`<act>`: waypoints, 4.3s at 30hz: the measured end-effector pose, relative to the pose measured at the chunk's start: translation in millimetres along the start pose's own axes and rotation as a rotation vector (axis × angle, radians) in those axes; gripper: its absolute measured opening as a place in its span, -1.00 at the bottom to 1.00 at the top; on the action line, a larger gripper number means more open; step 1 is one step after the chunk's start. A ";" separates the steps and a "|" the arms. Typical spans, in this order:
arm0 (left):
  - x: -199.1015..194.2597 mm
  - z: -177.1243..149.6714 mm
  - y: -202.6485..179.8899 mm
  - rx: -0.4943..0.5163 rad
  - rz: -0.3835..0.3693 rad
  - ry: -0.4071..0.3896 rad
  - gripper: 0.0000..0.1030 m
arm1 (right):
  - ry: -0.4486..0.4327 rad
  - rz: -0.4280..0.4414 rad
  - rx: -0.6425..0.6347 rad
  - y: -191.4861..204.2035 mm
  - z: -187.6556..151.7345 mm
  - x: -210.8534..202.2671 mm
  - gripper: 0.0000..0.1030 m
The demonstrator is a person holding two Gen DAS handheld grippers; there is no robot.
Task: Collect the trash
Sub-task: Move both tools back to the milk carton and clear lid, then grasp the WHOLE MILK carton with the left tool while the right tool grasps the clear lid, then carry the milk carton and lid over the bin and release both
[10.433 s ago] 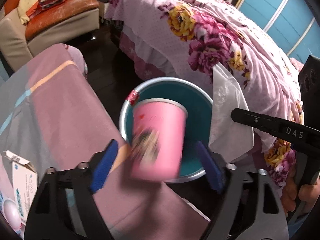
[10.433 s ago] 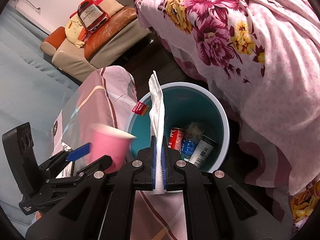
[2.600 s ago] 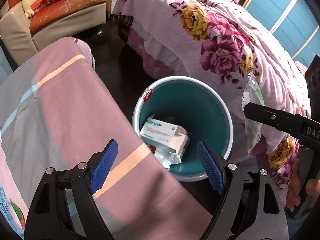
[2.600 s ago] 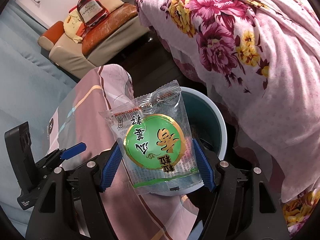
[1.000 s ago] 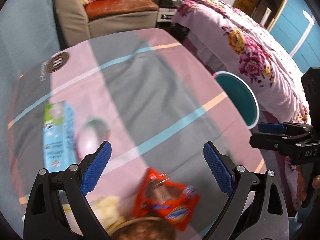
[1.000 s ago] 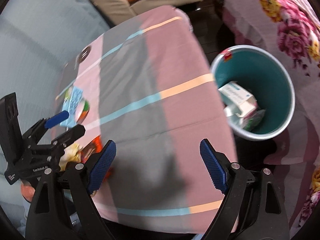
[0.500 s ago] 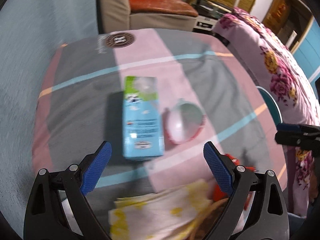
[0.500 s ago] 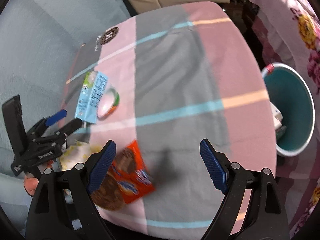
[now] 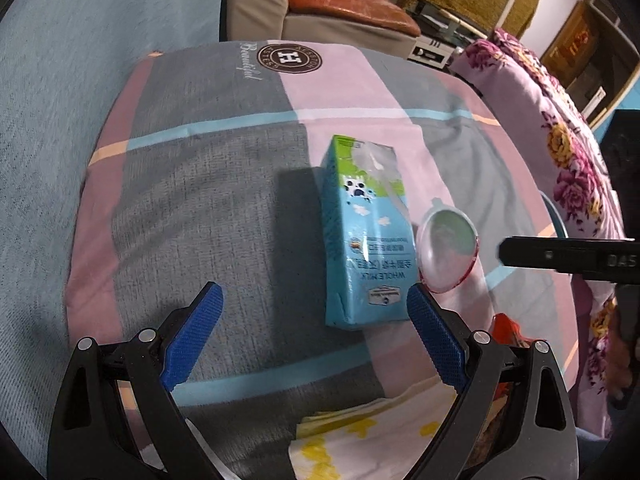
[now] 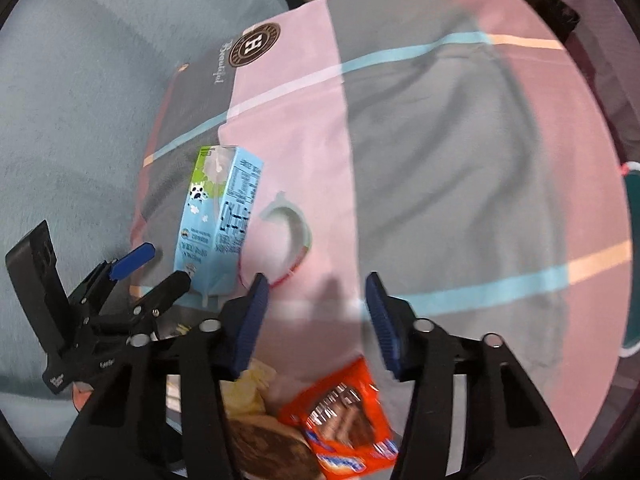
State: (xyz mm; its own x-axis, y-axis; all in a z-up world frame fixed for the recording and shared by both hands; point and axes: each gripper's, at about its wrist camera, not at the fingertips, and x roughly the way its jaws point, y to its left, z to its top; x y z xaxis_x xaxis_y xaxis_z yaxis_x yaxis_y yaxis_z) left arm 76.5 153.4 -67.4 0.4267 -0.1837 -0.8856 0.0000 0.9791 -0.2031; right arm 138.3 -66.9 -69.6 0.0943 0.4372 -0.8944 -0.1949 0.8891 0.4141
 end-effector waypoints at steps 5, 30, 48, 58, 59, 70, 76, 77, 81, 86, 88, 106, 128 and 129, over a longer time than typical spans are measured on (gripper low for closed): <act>0.3 3.9 6.7 -0.022 -0.018 -0.005 0.81 | 0.021 0.003 0.001 8.9 9.9 20.8 -0.34; 45.9 30.1 -34.8 0.019 0.027 0.049 0.06 | -0.107 -0.061 0.019 -42.0 15.0 -24.1 -0.91; 12.7 40.6 -103.0 0.099 0.022 -0.038 -0.01 | -0.216 -0.055 0.088 -95.5 -6.1 -71.4 -0.91; 11.0 40.6 -177.6 0.205 -0.017 -0.040 -0.01 | -0.305 -0.034 0.169 -146.6 -29.4 -113.4 -0.91; 12.4 39.8 -188.0 0.218 -0.023 -0.036 -0.01 | -0.313 -0.032 0.174 -150.3 -31.5 -116.8 -0.91; 28.7 34.9 -266.0 0.331 -0.055 0.004 -0.01 | -0.418 -0.015 0.262 -207.7 -55.7 -158.2 -0.91; 38.6 33.2 -302.3 0.380 -0.066 0.021 -0.01 | -0.451 -0.012 0.309 -238.6 -68.1 -172.7 -0.91; 40.8 33.1 -309.4 0.388 -0.070 0.024 -0.01 | -0.456 -0.015 0.314 -242.3 -69.8 -175.1 -0.91; 50.4 31.5 -337.4 0.423 -0.086 0.042 -0.01 | -0.482 -0.034 0.334 -259.5 -78.7 -186.9 -0.91; 62.4 30.1 -374.0 0.472 -0.111 0.058 -0.01 | -0.520 -0.052 0.380 -285.4 -88.6 -203.6 -0.91; 67.3 30.1 -386.5 0.484 -0.123 0.066 -0.01 | -0.529 -0.059 0.394 -293.9 -91.3 -208.8 -0.91; 108.4 36.6 -441.1 0.523 -0.168 0.127 -0.01 | -0.537 -0.104 0.475 -347.6 -95.3 -220.0 -0.91; 118.1 47.5 -435.9 0.476 -0.185 0.107 0.56 | -0.507 -0.164 0.489 -357.4 -88.4 -214.3 -0.91; 118.0 47.4 -434.4 0.474 -0.185 0.108 0.56 | -0.505 -0.167 0.486 -356.3 -87.6 -213.5 -0.91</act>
State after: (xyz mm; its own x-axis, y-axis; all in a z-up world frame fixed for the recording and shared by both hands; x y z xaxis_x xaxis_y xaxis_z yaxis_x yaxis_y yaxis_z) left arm 169.7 -289.5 -63.9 0.2848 -0.3406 -0.8960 0.4865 0.8568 -0.1710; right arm 102.1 -488.9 -41.0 0.5473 0.1950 -0.8139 0.3072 0.8577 0.4122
